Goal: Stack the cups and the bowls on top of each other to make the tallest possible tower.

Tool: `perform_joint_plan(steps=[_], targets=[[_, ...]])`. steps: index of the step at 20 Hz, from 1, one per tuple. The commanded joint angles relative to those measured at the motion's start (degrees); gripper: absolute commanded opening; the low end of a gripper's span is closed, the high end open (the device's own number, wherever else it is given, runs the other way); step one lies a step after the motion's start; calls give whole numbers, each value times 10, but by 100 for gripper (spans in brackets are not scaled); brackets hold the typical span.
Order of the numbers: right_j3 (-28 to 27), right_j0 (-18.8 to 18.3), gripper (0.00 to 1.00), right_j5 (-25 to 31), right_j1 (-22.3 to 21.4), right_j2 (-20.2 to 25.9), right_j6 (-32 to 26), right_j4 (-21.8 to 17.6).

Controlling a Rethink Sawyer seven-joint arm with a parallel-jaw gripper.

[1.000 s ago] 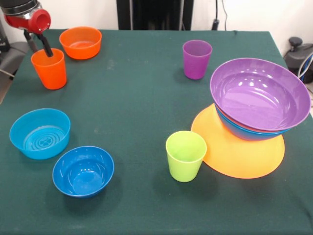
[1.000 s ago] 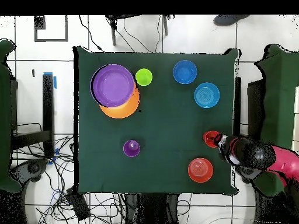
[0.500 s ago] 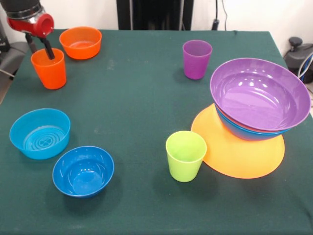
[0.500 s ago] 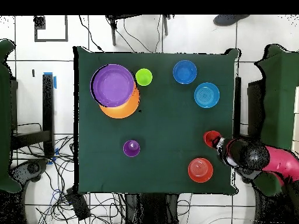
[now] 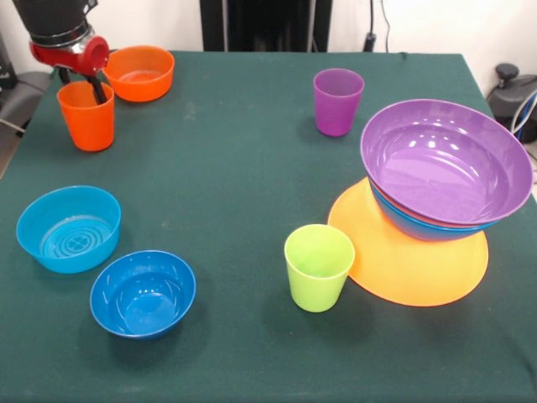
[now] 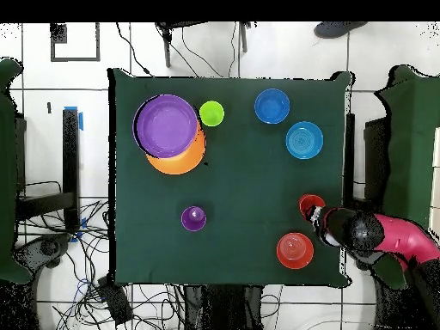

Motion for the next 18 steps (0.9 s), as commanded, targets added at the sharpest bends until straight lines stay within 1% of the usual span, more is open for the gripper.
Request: perform_joint_plan(steps=[1,2,3,6,8,11,15,16,18], targets=[[-1,35,100,-20,17,-22,-81,-42],[-2,35,100,-15,19,-20,-92,-43],[-2,35,0,-11,20,-21,-91,-41],[-2,36,0,-8,20,-20,-89,-38],[-7,38,0,9,23,-19,-96,-29],[-10,40,0,10,22,-18,-95,-27],[-3,39,0,16,3,-8,-95,-14],[4,39,0,9,-9,0,-93,-9],[23,35,0,9,-33,17,-86,14]])
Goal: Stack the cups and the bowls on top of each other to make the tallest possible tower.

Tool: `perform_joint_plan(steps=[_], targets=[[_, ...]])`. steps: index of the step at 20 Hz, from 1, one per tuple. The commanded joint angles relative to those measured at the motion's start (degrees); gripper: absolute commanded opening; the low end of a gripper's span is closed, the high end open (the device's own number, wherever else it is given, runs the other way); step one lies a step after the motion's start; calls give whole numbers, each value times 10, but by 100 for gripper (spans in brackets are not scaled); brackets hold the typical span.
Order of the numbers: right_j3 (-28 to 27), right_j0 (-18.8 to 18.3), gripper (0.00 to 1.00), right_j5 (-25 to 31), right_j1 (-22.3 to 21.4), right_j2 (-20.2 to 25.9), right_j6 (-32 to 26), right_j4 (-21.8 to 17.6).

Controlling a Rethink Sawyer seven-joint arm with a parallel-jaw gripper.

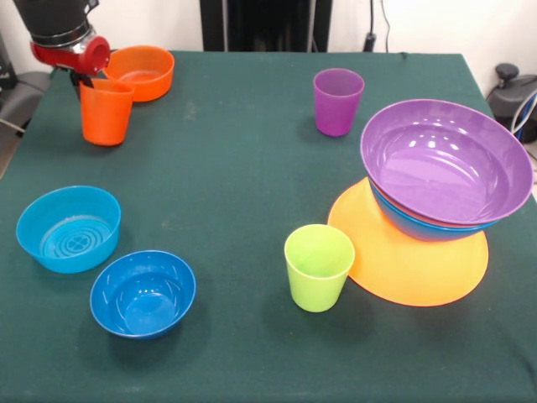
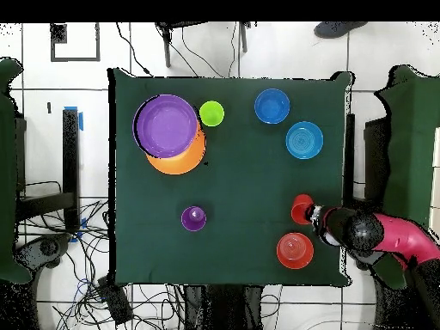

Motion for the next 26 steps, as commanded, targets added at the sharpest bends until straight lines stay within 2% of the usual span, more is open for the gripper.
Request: perform_joint_plan(steps=[1,4,8,11,19,22,26], targets=[[31,32,0,11,-41,23,-85,17],[65,24,0,1,-80,55,-69,57],[94,32,0,-3,-127,71,-40,95],[104,47,0,-16,-144,72,-12,114],[94,118,0,-24,-173,47,41,150],[92,160,0,-33,-198,31,75,162],[69,211,0,-15,-200,12,95,183]])
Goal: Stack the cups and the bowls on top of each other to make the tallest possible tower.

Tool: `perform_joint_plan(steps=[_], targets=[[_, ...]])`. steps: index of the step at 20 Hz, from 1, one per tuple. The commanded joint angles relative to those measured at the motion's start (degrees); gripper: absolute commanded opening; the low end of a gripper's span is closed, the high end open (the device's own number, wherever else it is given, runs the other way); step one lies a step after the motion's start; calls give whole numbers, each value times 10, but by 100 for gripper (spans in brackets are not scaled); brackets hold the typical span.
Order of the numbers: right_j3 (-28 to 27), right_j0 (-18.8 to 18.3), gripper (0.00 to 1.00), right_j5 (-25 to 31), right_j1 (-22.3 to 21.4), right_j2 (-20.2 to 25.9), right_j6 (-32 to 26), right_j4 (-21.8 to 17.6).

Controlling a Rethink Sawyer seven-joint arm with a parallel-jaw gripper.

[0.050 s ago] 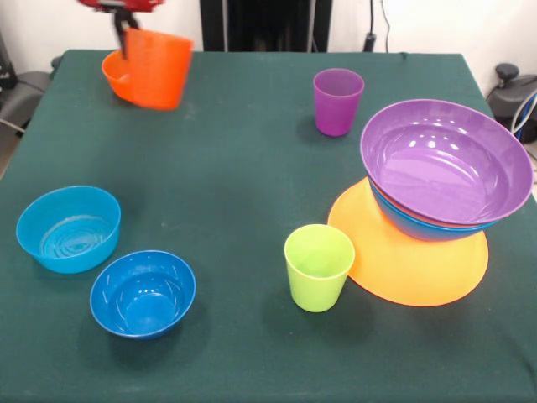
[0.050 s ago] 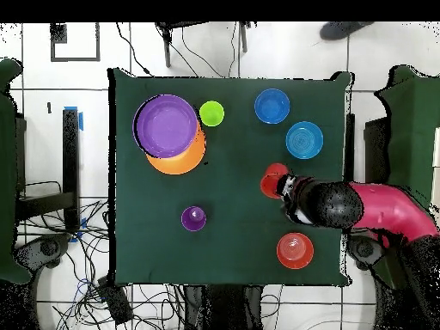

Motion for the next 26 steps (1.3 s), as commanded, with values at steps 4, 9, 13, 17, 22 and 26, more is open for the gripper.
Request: perform_joint_plan(steps=[4,9,13,17,22,26], targets=[[-29,133,0,5,-18,-39,110,52],[-65,186,0,22,-14,-62,122,86],[-94,234,0,27,-2,-88,147,108],[-118,280,0,17,10,-123,175,117],[-145,326,0,9,29,-154,198,135],[-172,365,0,10,45,-176,222,143]])
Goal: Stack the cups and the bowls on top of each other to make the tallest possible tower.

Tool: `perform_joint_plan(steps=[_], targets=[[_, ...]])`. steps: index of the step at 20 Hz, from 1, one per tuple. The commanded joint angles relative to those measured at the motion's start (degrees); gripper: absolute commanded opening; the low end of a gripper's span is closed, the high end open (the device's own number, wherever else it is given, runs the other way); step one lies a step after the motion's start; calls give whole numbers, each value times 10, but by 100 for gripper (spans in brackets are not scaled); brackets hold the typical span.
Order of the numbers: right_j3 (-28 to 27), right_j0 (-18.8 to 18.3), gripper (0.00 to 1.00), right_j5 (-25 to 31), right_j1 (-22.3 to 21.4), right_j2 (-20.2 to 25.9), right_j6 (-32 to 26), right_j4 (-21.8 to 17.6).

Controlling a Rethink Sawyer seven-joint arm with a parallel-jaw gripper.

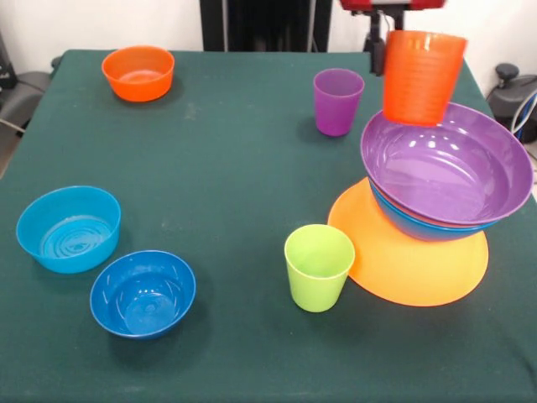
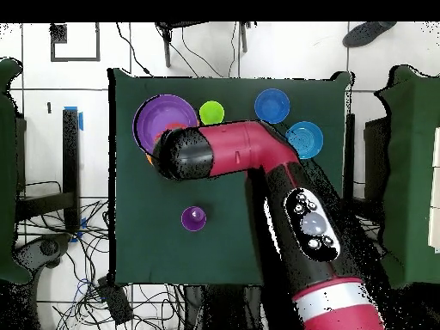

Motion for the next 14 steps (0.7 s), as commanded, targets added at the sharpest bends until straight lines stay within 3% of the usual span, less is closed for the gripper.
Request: perform_joint_plan(steps=[1,8,14], targets=[[-62,56,0,9,54,-78,146,15],[-100,98,0,5,87,-114,165,24],[-117,107,0,14,98,-136,162,39]])
